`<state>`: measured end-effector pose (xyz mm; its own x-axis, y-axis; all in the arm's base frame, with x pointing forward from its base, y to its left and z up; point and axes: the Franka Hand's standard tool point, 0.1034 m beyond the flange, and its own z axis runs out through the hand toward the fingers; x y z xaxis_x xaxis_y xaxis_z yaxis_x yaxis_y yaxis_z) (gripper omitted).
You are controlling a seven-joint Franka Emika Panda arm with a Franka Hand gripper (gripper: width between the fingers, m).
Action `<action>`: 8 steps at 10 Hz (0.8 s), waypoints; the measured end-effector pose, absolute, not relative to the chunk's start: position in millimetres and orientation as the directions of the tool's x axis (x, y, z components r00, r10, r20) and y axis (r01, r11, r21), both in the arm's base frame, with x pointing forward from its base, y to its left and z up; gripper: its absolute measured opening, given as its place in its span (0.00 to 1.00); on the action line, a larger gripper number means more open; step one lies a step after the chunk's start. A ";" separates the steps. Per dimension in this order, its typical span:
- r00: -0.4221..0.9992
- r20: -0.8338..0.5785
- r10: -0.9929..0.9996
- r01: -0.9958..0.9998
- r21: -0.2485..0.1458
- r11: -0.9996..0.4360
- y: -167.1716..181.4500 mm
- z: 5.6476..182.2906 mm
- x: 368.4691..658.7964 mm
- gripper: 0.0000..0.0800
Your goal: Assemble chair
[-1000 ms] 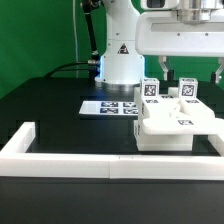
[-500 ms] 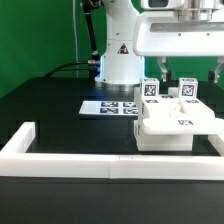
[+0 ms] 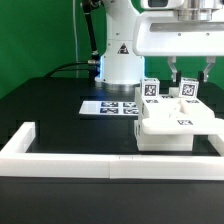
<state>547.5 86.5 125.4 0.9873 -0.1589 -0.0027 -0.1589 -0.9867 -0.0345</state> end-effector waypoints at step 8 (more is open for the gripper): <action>0.837 -0.017 -0.547 -0.547 -0.033 -0.836 86.7 125.5 547.7 0.36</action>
Offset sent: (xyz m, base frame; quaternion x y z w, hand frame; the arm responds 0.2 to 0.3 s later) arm 0.0000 0.0000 0.0000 0.0000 0.0000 0.1938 0.9810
